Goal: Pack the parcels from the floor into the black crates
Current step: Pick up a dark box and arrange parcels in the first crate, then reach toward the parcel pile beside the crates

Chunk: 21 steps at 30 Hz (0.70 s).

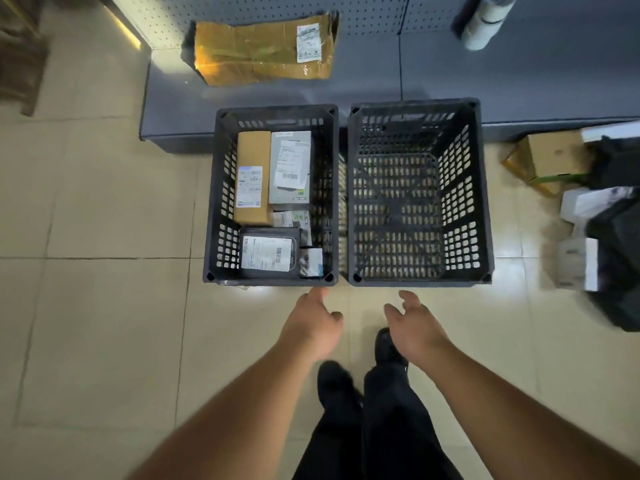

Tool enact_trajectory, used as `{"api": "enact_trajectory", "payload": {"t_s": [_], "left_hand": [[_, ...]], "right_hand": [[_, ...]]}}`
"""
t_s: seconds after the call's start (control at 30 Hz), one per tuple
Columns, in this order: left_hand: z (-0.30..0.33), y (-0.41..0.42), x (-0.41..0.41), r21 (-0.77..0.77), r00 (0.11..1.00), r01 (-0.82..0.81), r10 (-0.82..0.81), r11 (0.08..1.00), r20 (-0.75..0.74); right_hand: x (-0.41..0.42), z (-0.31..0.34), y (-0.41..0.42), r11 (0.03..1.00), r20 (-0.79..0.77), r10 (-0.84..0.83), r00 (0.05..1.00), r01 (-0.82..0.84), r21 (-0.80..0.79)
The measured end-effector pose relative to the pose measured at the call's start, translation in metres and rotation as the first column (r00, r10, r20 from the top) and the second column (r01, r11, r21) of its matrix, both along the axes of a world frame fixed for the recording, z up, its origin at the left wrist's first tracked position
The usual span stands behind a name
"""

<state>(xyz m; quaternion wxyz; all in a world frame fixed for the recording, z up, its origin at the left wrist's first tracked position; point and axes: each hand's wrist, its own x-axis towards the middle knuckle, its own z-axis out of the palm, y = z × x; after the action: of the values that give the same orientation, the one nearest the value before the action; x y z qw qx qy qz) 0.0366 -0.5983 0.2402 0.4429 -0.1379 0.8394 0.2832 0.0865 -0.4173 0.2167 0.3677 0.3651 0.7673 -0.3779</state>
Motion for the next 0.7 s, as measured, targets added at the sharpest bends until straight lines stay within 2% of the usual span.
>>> {"api": "enact_trajectory", "payload": {"t_s": [0.17, 0.27, 0.47, 0.6, 0.7], "left_hand": [[0.001, 0.051, 0.006, 0.054, 1.0, -0.012, 0.012, 0.998, -0.013], [-0.002, 0.093, 0.01, 0.057, 0.999, 0.028, -0.027, 0.998, -0.026], [-0.005, 0.194, 0.027, 0.049, 0.992, 0.116, -0.114, 0.992, -0.051], [0.0, 0.274, 0.039, 0.05, 0.984, 0.165, -0.162, 0.985, -0.069], [0.003, 0.332, 0.044, 0.077, 0.986, 0.157, -0.151, 0.985, -0.077]], "right_hand": [[0.018, 0.012, 0.058, 0.997, -0.017, -0.079, 0.997, 0.08, 0.022], [0.029, 0.012, 0.105, 0.994, -0.026, -0.096, 0.995, 0.097, 0.041], [0.066, 0.017, 0.204, 0.972, -0.007, -0.232, 0.973, 0.232, 0.029], [0.09, 0.024, 0.282, 0.99, -0.01, -0.132, 0.991, 0.133, 0.055], [0.095, 0.031, 0.339, 0.987, -0.017, -0.145, 0.989, 0.146, 0.067]]}}
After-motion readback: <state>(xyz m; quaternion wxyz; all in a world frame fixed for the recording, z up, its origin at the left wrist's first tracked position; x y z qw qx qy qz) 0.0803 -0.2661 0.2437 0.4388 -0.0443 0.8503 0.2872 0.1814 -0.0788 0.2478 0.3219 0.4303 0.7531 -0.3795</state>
